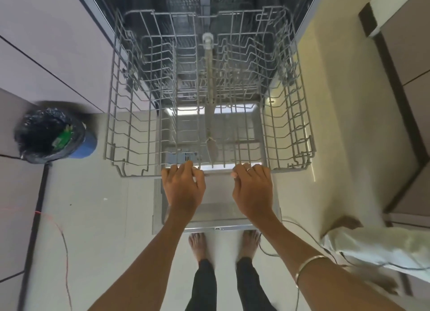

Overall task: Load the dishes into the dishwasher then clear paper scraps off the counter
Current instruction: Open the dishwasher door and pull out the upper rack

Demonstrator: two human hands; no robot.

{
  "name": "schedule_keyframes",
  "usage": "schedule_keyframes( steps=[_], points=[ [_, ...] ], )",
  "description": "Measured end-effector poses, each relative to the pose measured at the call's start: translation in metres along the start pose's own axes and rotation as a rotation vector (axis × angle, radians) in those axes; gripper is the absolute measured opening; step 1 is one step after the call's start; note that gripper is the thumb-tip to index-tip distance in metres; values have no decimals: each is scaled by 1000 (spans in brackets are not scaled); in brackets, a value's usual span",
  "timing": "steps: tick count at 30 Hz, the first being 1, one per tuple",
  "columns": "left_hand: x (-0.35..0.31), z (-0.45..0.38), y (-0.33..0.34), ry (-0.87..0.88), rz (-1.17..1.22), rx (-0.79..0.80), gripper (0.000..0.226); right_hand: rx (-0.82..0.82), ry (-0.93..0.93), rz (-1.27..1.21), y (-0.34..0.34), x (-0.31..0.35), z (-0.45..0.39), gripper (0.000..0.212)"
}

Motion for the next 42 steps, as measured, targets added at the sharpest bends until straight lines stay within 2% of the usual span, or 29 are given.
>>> schedule_keyframes(
  steps=[9, 19, 26, 29, 34, 38, 42],
  points=[
    [-5, 34, -16, -39, -8, 92, 24, 148, 75, -17, -16, 3, 32, 34],
    [-10, 36, -27, -59, -32, 187, 28, 230, 118, -37, -29, 9, 30, 25],
    [-16, 36, -39, -60, -138, 353, 40, 330, 113, -19, -47, 15, 19, 26],
    [-19, 33, -47, -55, -182, 454, 49, 482, 119, 5, -48, 16, 21, 31],
    [-11, 32, -53, -11, -197, 636, 68, 830, 132, -35, -58, 13, 9, 52],
    [-9, 22, -65, -18, -84, 813, 57, 1065, 177, -21, -75, 16, -7, 59],
    [-13, 16, -87, -40, -41, 949, 57, 1133, 221, 41, -94, 21, -16, 56]
  ],
)
Point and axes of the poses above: each hand's wrist, its own z-axis away from the middle knuckle, its own y-axis out of the palm, x = y × z, the point moved 2 cm from there along -z, towards the middle knuckle, and after that the axes turned 1 degree about z, right-handed, at the moved point
